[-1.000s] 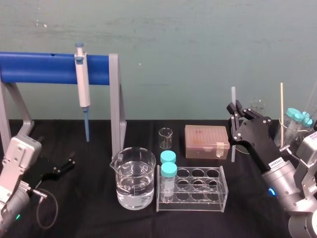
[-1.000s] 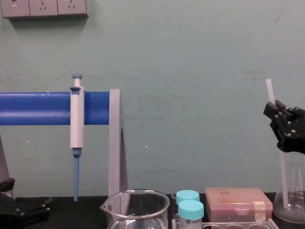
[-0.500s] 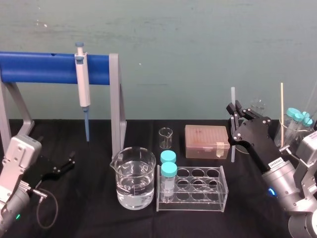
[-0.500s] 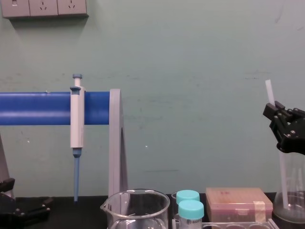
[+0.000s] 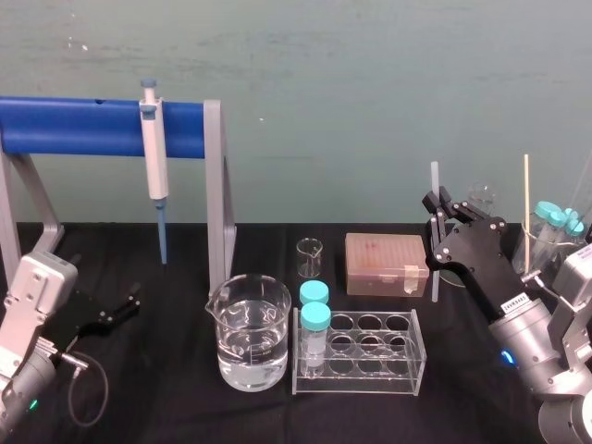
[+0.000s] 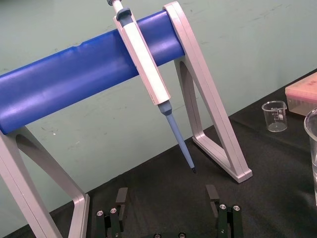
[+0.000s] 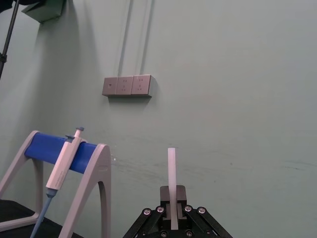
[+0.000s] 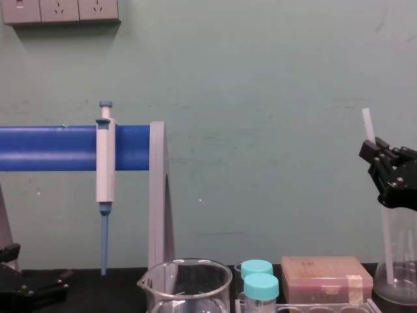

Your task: Pick up the stirring rod with one hand, then place it down.

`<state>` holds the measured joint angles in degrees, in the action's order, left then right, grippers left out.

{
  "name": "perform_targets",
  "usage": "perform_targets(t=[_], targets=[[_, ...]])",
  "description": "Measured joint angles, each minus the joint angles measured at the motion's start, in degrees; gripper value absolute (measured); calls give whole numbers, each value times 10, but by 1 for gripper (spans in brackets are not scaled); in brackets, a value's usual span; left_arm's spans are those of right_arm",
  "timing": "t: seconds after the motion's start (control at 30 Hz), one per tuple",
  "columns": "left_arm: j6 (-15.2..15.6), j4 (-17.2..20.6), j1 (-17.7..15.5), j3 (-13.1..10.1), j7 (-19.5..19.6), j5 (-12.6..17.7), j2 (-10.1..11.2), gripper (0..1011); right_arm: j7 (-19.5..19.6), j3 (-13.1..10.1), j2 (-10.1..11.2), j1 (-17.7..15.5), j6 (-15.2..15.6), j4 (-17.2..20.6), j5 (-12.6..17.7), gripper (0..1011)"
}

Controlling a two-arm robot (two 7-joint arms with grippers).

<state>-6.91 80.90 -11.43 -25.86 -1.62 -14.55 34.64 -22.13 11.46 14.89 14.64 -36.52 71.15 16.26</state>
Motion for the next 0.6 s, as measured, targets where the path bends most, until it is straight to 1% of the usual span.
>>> perform_targets(t=[0.6], targets=[[0,0,0,0,0,0,0,1000,1,0,0,0,-1,0,0,66]])
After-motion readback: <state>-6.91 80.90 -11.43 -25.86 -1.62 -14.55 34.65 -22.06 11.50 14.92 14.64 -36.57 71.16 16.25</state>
